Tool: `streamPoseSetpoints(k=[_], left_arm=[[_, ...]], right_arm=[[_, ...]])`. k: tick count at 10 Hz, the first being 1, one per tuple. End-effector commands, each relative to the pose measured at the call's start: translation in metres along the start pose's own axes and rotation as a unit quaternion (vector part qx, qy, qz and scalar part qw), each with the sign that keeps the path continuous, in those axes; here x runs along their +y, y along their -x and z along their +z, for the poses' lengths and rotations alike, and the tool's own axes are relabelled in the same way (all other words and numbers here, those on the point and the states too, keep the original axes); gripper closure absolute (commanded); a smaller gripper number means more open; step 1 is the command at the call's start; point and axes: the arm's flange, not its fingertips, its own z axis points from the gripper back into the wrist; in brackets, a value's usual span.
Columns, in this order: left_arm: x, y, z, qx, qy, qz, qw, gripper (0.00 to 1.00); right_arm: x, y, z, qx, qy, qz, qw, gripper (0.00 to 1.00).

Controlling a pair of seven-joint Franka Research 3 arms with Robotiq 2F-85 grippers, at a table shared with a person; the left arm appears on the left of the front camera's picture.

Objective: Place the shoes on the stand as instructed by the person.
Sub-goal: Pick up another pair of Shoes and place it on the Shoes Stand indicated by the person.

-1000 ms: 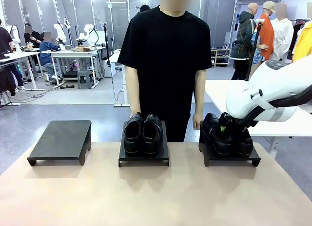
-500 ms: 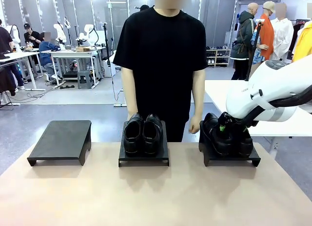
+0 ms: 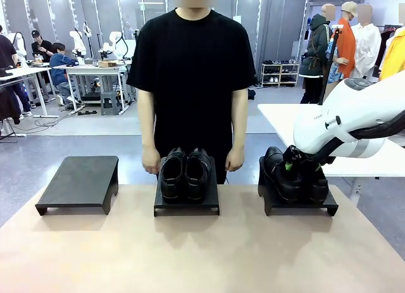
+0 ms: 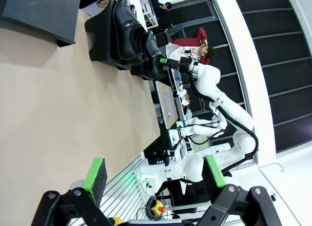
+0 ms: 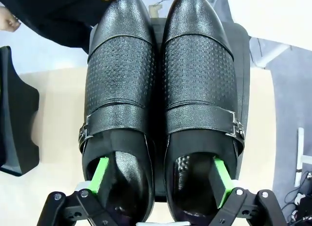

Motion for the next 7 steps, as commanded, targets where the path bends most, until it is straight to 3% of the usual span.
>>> streamPoseSetpoints(k=[1, 3, 7], left_arm=[[-0.002, 0.0, 0.003, 0.006, 0.004, -0.007, 1.0, 0.0], [-0.002, 0.0, 0.003, 0.006, 0.004, -0.007, 1.0, 0.0], [-0.002, 0.0, 0.003, 0.006, 0.004, -0.007, 1.0, 0.0]], right_arm=[[-0.001, 0.0, -0.001, -0.001, 0.0, 0.0, 1.0, 0.0], [0.0, 0.0, 0.0, 0.0, 0.0, 0.0, 1.0, 0.0], [-0.034, 0.023, 0.116, 0.012, -0.075, -0.014, 0.997, 0.0]])
